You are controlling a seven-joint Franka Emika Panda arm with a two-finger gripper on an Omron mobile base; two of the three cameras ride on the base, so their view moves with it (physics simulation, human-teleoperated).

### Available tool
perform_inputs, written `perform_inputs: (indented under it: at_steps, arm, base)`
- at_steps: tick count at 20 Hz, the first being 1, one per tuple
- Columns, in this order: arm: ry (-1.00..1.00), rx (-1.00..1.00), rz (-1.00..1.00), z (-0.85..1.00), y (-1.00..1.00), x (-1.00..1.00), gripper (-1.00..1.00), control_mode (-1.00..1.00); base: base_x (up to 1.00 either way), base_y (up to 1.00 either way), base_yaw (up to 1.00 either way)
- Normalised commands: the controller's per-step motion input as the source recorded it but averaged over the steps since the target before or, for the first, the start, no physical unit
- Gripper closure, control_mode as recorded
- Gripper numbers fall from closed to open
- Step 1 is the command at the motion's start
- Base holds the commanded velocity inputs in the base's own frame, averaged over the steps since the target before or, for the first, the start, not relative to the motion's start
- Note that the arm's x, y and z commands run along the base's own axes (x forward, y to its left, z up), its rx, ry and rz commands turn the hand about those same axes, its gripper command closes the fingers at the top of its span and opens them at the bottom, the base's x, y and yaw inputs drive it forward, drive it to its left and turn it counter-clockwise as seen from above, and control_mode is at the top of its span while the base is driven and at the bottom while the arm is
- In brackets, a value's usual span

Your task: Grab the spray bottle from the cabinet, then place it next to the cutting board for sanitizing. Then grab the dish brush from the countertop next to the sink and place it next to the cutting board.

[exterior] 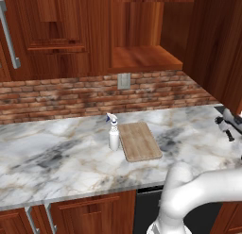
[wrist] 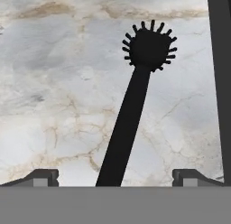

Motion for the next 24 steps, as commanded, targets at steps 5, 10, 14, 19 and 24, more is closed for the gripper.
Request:
perform_inputs:
  at_steps: [5, 10, 14, 19, 24]
  arm:
    - [0.05, 0.00, 0.00, -0.45, -0.14, 0.02, -1.00, -1.00]
    - [0.04, 0.00, 0.00, -0.43, -0.16, 0.00, 1.00, -1.00]
    - [0.01, 0.00, 0.00, -0.42, -0.17, 0.00, 1.00, -1.00]
    - [0.01, 0.00, 0.00, -0.33, -0.16, -0.01, 1.00, -1.00]
    - [0.00, 0.02, 0.00, 0.00, -0.12, -0.55, 1.00, -1.00]
  base:
    - [0.00, 0.00, 0.00]
    - [0.00, 0.00, 0.00]
    - [0.00, 0.00, 0.00]
    - [0.00, 0.00, 0.00]
    - [0.00, 0.00, 0.00]
